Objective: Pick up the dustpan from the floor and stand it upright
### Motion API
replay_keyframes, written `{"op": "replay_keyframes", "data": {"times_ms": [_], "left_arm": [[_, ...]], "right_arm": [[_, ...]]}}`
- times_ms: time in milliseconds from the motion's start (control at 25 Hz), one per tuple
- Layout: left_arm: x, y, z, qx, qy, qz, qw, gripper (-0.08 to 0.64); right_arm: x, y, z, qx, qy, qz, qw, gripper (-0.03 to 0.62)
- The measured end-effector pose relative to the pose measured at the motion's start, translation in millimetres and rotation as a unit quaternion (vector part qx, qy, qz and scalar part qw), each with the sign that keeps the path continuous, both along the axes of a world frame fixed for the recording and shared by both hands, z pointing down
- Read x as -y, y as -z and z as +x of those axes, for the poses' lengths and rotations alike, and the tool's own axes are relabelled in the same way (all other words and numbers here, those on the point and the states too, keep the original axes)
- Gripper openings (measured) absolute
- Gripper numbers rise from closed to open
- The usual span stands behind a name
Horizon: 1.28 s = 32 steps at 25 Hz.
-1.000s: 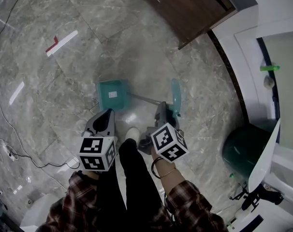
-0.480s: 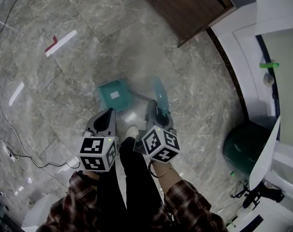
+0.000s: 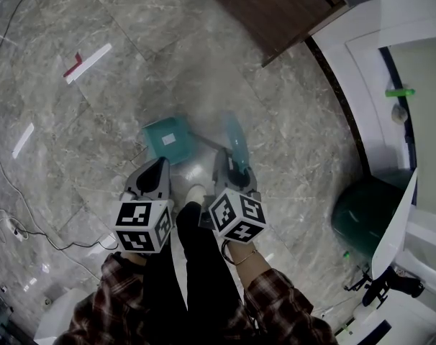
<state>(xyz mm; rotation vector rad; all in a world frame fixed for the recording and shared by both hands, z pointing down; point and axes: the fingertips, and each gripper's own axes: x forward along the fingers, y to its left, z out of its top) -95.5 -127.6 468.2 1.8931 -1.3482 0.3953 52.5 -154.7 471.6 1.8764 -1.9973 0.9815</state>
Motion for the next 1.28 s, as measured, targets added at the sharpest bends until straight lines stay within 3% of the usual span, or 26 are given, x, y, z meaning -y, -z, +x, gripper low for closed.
{"op": "replay_keyframes", "data": {"times_ms": [760,1280], "left_arm": [[9,0,15,0.002,-0.006,0.001,1.0000,0.002],[20,79,30,0.008,-0.024,0.036,0.9990,0.002]], "right_arm": [[-22,-36,18,0.028,-0.026,-0.082,0.996,0.132],[-73,-8,1,0.052,0.050,-0.174,0.982,0.132]]}}
